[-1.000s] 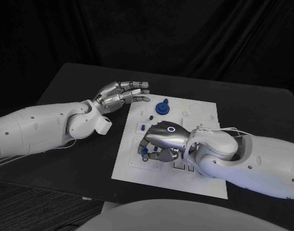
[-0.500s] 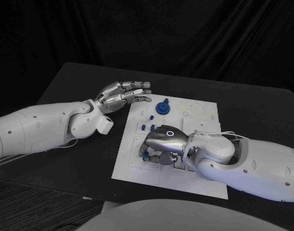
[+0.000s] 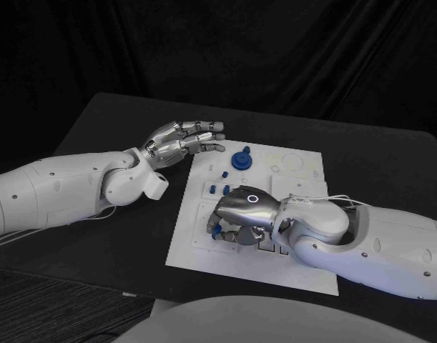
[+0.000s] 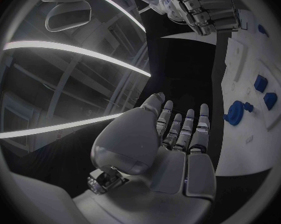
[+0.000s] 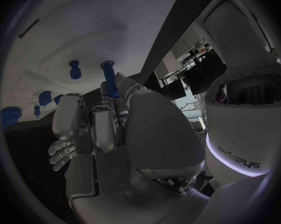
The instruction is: Assemble the parts on the task board
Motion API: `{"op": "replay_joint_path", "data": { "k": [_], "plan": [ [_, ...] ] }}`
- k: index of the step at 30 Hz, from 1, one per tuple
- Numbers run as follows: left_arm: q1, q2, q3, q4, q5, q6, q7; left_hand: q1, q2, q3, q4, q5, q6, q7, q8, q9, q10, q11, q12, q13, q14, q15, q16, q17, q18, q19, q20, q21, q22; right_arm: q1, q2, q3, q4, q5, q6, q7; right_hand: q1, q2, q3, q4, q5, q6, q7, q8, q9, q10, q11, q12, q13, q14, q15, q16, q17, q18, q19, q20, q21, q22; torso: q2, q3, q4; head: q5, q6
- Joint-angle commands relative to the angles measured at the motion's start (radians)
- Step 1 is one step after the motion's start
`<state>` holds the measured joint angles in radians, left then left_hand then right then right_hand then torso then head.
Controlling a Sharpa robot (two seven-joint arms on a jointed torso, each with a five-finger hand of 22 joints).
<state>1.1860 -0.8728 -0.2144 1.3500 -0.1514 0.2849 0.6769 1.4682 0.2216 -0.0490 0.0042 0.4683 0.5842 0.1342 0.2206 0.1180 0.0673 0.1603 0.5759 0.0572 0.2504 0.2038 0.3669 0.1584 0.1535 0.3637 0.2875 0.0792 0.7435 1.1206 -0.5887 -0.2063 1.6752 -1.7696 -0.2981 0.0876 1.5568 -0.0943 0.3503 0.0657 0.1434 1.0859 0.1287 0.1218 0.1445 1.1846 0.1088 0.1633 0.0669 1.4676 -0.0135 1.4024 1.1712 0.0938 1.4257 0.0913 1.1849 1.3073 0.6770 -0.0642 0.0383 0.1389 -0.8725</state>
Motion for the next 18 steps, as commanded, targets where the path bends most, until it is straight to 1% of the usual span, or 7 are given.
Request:
{"op": "replay_joint_path", "data": {
  "k": [1,6,11,18],
  "plan": [
    [-0.002,0.003,0.001,0.001,0.008,0.014,0.012,-0.004,0.002,0.006,-0.002,0.004,-0.001,0.006,0.003,-0.001,0.001,0.004,0.001,0.001,-0.003,0.003,0.004,-0.002,-0.012,0.006,0.002,0.006,-0.001,-0.005,-0.002,-0.001,-0.006,-0.016,0.017,-0.007,0.01,-0.002,0.0,-0.005,0.005,-0.006,0.002,-0.005,-0.001,0.054,-0.047,-0.005,0.004,0.003,-0.001,-0.006,-0.002,-0.016,-0.003,-0.002,-0.004,0.161,-0.001,-0.0006,-0.0002,0.0,0.0],
    [-0.002,0.004,0.001,0.0,0.008,0.015,0.011,-0.004,0.002,0.006,-0.002,0.004,-0.001,0.006,0.003,-0.001,0.001,0.004,0.001,0.001,-0.003,0.003,0.004,-0.002,-0.012,0.006,0.002,0.006,-0.001,-0.008,0.004,-0.001,-0.016,-0.016,0.022,-0.008,0.007,-0.003,0.0,-0.004,0.006,-0.008,0.003,-0.008,-0.002,0.054,-0.047,-0.007,0.004,0.002,-0.001,-0.007,-0.003,-0.016,-0.003,-0.002,-0.004,0.161,-0.001,-0.0004,-0.0002,-0.004,0.0],
    [-0.003,0.005,0.001,0.0,0.008,0.016,0.011,-0.005,0.002,0.009,-0.003,0.005,-0.002,0.006,0.002,-0.001,0.001,0.004,-0.001,0.001,-0.004,0.003,0.003,-0.002,-0.013,0.006,0.002,0.005,-0.001,-0.013,0.005,-0.001,-0.021,-0.016,0.026,-0.009,0.006,-0.004,0.0,-0.005,0.007,-0.01,0.004,-0.009,-0.002,0.054,-0.046,-0.008,0.004,0.002,0.0,-0.007,-0.003,-0.015,-0.004,-0.002,-0.006,0.16,-0.002,-0.0002,0.0001,0.0,0.0],
    [-0.003,0.005,0.001,-0.001,0.008,0.017,0.01,-0.005,0.002,0.009,-0.003,0.005,-0.002,0.006,0.002,-0.001,0.001,0.004,-0.001,0.001,-0.004,0.003,0.003,-0.002,-0.013,0.006,0.002,0.005,-0.001,-0.017,0.004,-0.001,-0.023,-0.016,0.026,-0.01,0.005,-0.007,0.002,-0.007,0.009,-0.017,0.005,-0.015,-0.004,0.054,-0.045,-0.011,0.004,0.001,0.001,-0.008,-0.005,-0.015,-0.006,-0.001,-0.008,0.16,-0.002,-0.0003,-0.0006,-0.001,0.0]
  ]
}}
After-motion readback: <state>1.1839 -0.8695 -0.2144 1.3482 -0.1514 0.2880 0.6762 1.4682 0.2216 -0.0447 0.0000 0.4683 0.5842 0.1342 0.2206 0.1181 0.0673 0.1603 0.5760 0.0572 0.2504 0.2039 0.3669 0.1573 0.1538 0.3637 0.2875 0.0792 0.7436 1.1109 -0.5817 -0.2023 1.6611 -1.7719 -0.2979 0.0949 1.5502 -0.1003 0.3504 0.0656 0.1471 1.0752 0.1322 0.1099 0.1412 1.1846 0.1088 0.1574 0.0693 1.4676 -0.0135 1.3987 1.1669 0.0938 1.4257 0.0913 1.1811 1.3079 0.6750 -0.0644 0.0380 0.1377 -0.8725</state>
